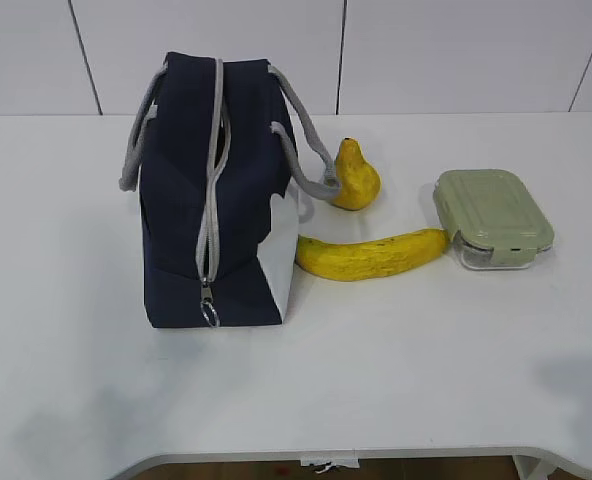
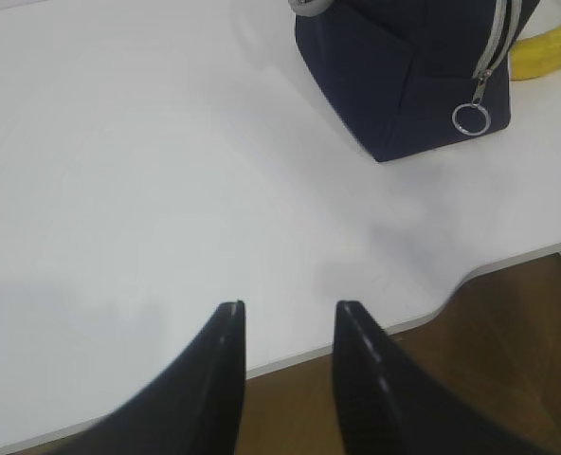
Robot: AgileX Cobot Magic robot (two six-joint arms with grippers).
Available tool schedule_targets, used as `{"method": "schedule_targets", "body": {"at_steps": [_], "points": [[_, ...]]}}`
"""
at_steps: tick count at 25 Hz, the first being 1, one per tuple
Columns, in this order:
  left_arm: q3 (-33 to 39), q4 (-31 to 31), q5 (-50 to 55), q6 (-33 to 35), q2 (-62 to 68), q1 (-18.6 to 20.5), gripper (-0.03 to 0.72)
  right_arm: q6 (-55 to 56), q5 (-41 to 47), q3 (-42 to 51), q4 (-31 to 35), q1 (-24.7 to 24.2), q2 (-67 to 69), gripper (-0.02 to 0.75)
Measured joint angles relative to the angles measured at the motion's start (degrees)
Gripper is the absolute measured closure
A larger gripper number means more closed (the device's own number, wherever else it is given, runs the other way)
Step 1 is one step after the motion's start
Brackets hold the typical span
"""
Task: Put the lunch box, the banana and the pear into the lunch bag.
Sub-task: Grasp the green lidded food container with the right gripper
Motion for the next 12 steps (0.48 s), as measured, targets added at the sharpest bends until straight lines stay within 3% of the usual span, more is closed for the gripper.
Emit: {"method": "schedule_targets", "body": {"at_steps": [12], "points": [[0.00,-0.10,0.00,0.00,0.00,0.00,0.447,4.50,-4.91,-9.12,0.00,0.00,27.88,0.302]]}}
